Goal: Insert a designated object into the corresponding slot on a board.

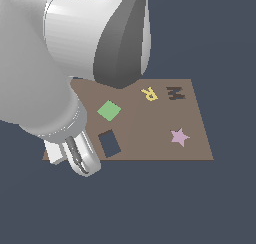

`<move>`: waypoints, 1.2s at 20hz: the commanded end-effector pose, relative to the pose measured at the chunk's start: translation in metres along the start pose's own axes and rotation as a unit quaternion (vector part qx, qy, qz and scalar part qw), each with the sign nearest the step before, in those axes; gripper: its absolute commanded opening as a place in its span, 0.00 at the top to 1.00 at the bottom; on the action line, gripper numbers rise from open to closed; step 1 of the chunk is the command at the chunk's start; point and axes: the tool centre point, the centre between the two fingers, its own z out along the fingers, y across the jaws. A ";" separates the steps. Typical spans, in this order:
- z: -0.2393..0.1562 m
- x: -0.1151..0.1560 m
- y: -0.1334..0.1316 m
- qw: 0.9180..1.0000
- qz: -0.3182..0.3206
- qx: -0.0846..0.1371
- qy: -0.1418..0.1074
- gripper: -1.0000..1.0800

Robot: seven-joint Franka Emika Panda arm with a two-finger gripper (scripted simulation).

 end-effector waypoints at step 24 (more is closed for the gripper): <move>0.035 0.050 0.028 0.987 0.159 0.001 0.007 0.04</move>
